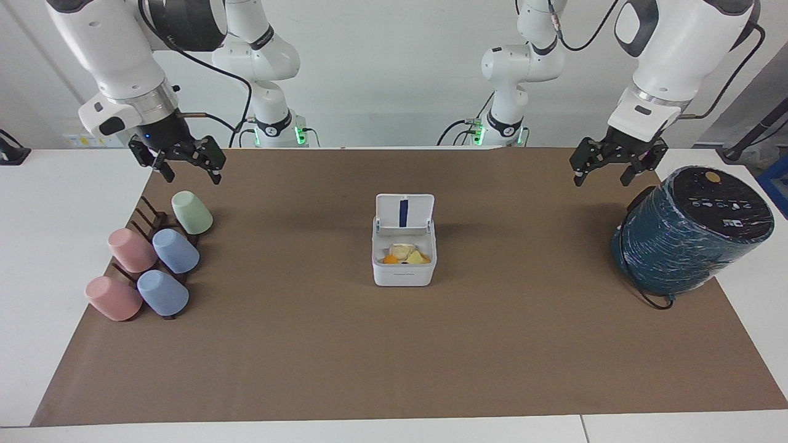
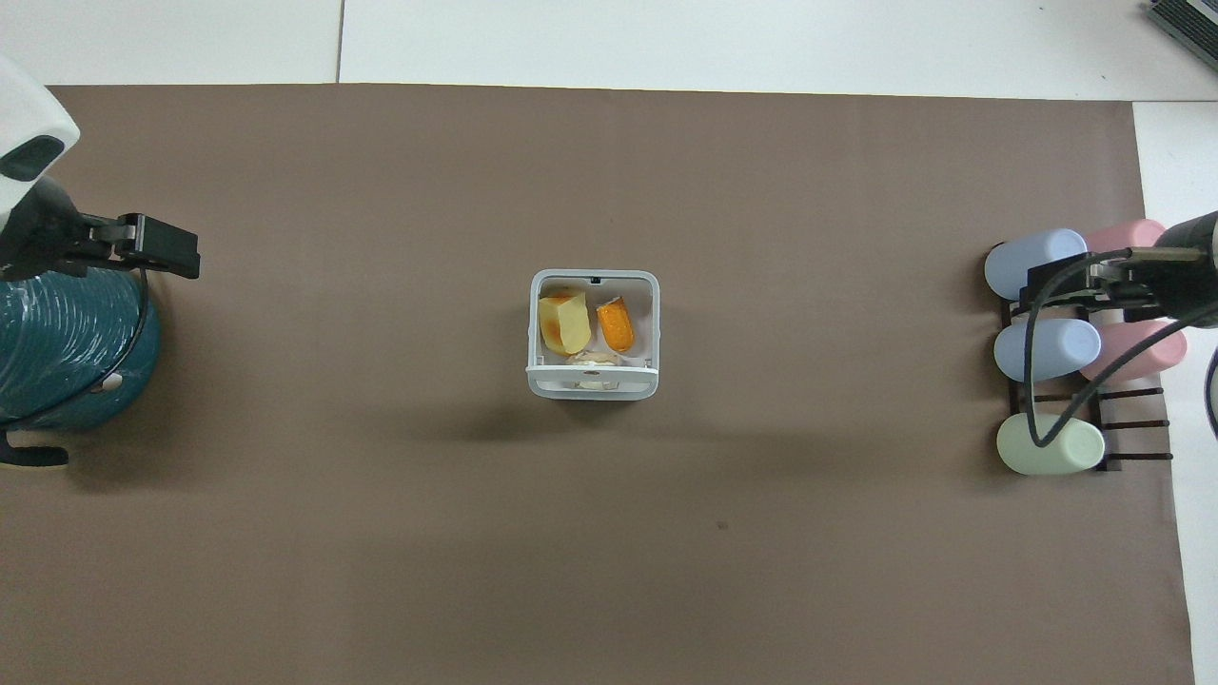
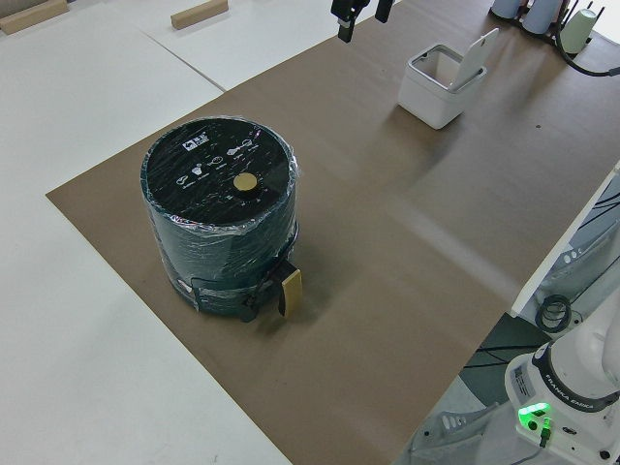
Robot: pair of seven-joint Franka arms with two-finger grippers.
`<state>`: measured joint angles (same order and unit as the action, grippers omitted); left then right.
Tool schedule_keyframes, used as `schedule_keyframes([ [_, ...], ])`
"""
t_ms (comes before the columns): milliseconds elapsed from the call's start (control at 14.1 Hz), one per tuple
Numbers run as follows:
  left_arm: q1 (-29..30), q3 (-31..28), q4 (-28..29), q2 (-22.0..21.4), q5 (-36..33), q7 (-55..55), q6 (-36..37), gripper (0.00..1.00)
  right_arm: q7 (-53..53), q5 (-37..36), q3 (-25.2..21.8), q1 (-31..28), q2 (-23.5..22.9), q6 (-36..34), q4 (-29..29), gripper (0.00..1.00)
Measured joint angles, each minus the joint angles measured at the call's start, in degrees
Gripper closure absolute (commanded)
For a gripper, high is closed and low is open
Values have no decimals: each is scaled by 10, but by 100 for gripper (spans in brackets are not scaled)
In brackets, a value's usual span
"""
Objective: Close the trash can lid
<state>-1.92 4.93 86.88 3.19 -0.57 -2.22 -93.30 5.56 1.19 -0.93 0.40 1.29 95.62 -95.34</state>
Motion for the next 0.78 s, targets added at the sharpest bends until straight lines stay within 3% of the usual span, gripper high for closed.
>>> schedule_keyframes([
  [781, -9, 12, -2, 0, 3, 0, 0, 0, 0, 0, 0, 0, 0, 0, 0, 0],
])
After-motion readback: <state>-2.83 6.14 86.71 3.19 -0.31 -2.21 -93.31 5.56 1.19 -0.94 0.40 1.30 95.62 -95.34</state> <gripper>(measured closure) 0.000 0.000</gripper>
